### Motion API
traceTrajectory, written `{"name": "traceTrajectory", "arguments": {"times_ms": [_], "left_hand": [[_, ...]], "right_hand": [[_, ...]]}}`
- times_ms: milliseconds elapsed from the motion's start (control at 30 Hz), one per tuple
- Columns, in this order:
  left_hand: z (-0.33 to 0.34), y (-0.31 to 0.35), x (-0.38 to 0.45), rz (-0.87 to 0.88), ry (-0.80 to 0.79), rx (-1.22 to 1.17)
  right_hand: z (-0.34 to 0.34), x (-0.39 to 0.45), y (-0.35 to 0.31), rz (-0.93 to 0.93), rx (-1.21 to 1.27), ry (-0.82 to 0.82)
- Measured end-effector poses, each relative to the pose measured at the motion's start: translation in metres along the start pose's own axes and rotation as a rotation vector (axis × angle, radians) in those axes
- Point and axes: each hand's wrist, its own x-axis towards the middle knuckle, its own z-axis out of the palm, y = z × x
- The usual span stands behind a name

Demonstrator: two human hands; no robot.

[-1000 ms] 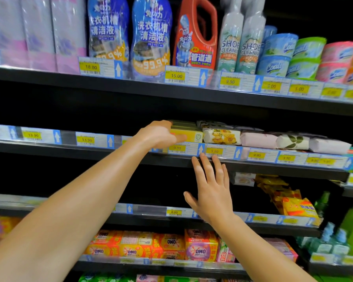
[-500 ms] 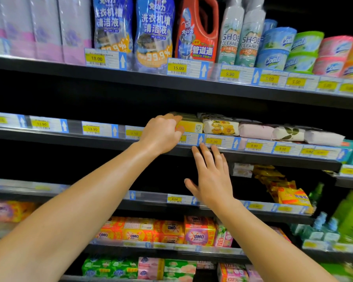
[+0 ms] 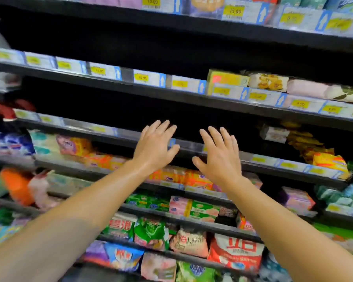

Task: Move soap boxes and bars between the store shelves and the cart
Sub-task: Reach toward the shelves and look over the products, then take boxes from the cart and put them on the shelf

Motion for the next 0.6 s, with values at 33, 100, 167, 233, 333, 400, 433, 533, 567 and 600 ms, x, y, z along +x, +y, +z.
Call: {"name": "traceTrajectory", "arguments": {"times_ms": [33,100,167,233,333,400,433,533,567,600], "left_hand": [[0.006,-0.012,-0.021,-0.020,-0.034,0.013],[0.015,-0.039,-0.068,-0.058,-0.112,0.017],[0.022,-0.066,-0.119,-0.107,-0.192,0.014],[0.024,-0.093,-0.174,-0.155,-0.271,0.019],[0.019,-0.135,-0.262,-0.220,-0.367,0.037],[0.010,-0.162,-0.318,-0.262,-0.448,0.056],[0.004,-0.175,-0.345,-0.290,-0.477,0.065],[-0.016,-0.213,-0.414,-0.388,-0.526,0.089],[-0.022,-0.225,-0.434,-0.413,-0.541,0.104],[-0.028,-0.237,-0.453,-0.435,-0.551,0.114]], "right_hand": [[0.007,-0.010,-0.013,-0.005,-0.005,-0.042],[0.022,-0.033,-0.043,-0.030,-0.001,-0.115],[0.039,-0.059,-0.078,-0.049,0.031,-0.193],[0.055,-0.087,-0.119,-0.066,0.051,-0.282],[0.078,-0.132,-0.190,-0.102,0.067,-0.428],[0.091,-0.163,-0.239,-0.134,0.104,-0.499],[0.097,-0.178,-0.264,-0.154,0.126,-0.527],[0.114,-0.213,-0.334,-0.235,0.162,-0.583],[0.117,-0.220,-0.357,-0.262,0.170,-0.615],[0.120,-0.226,-0.378,-0.286,0.176,-0.662]]}}
